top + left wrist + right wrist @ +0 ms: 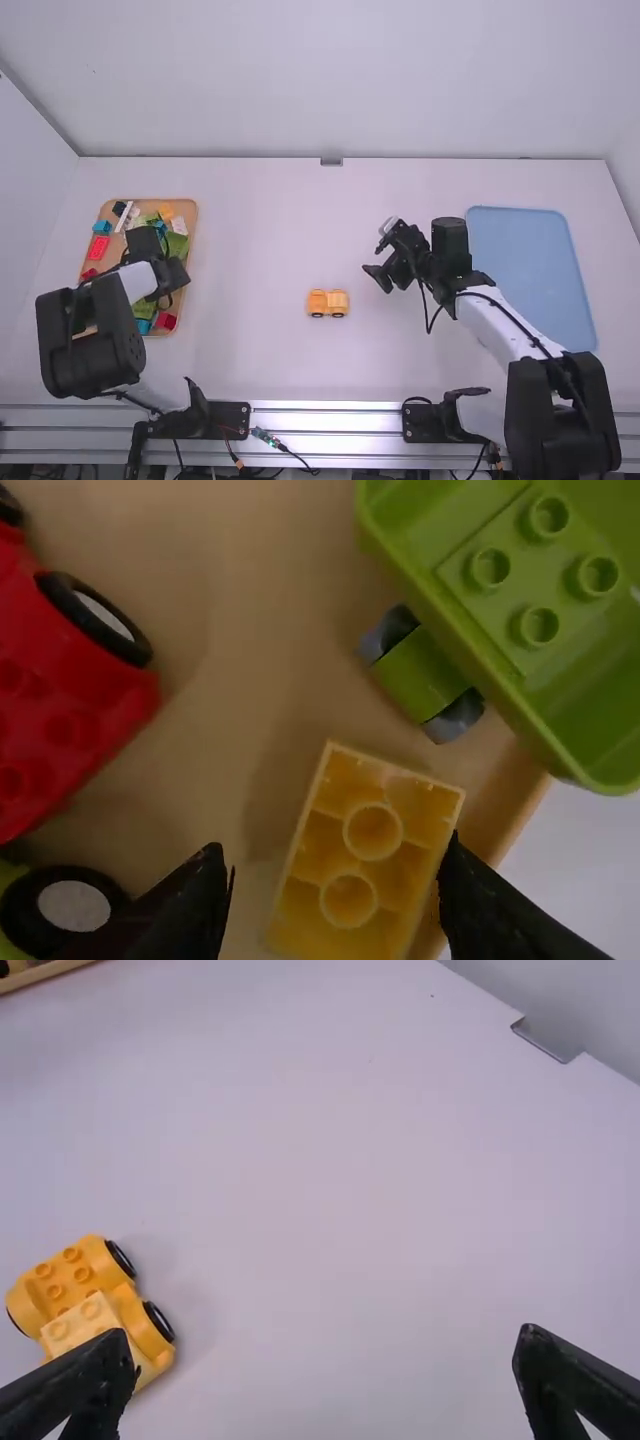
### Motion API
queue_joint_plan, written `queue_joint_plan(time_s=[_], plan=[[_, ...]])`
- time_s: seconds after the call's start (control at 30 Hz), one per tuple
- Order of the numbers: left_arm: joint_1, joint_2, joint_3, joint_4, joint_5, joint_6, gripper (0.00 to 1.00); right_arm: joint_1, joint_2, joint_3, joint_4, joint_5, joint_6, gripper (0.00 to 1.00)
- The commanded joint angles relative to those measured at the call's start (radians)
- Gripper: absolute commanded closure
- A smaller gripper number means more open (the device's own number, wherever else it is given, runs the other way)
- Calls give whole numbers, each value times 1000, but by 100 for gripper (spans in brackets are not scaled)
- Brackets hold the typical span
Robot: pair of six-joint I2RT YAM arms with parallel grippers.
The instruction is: Assemble lego blocks to make yellow taxi
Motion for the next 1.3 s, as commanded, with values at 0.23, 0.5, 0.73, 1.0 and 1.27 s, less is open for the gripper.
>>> queue_joint_plan(time_s=[0.23,0.5,0.73,1.0,1.27], plan=[[-3,10,-40,51,23,34,50,14,-15,0,4,-5,3,1],[-3,9,-41,60,23,34,62,14,-15,0,2,-6,3,1],[-3,9,-41,76,23,53,69,14,-15,0,-2,-5,3,1],[-3,7,-41,100,23,48,79,14,-15,0,-2,-6,3,1],[-3,-95,-41,73,61,0,98,14,-15,0,22,-56,35,1]])
